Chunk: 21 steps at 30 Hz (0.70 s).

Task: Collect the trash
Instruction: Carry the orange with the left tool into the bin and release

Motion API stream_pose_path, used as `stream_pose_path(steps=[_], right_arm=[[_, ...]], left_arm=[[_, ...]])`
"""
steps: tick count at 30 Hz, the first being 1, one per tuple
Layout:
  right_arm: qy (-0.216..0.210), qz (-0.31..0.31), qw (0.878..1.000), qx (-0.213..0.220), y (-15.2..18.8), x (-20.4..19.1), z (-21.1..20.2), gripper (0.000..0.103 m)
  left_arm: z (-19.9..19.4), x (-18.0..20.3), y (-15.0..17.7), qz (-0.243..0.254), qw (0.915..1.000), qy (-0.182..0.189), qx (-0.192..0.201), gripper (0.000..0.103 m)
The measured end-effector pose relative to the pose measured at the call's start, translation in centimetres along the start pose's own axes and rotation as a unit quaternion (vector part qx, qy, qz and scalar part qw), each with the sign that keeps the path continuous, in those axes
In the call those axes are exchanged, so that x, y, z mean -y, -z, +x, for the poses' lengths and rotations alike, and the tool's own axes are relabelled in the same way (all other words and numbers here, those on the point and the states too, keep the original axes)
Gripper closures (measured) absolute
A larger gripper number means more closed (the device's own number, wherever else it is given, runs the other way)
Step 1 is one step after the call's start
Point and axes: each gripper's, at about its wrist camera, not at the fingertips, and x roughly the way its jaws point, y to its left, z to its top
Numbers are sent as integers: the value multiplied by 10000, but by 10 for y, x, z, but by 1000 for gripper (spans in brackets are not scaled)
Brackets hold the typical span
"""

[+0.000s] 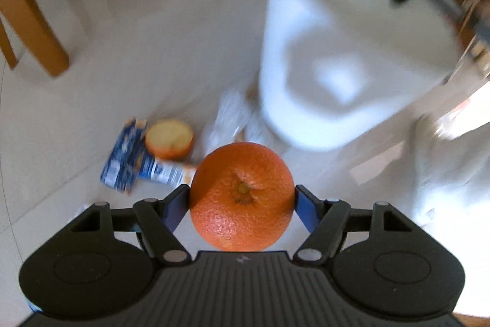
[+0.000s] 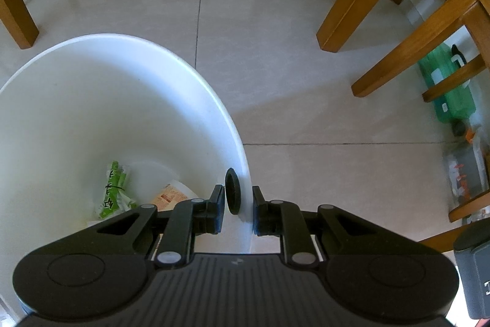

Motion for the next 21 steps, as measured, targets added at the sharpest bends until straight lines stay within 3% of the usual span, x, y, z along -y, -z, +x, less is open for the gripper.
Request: stream_pose_path(steps=[5, 9, 13, 16, 21], right_arm=[[-50, -3, 10000, -2, 2, 0, -1, 82], [-87, -16, 10000, 2, 3, 0, -2, 82], [-118, 8, 9999, -13, 1, 2, -2, 82], [-118, -13, 9999, -11, 1, 1, -2, 82], [-136, -48, 9999, 0, 1, 2, -2, 82]], left_arm=[[-60, 28, -53, 170, 9982, 226, 529, 30], [-84, 49, -93, 296, 9942, 427, 937, 30], [-85, 73, -122, 428, 9905, 541, 1191, 26], [-76, 81, -134, 381, 9884, 437, 1400, 3], [-67, 81, -129, 92, 9842, 333, 1735, 3]])
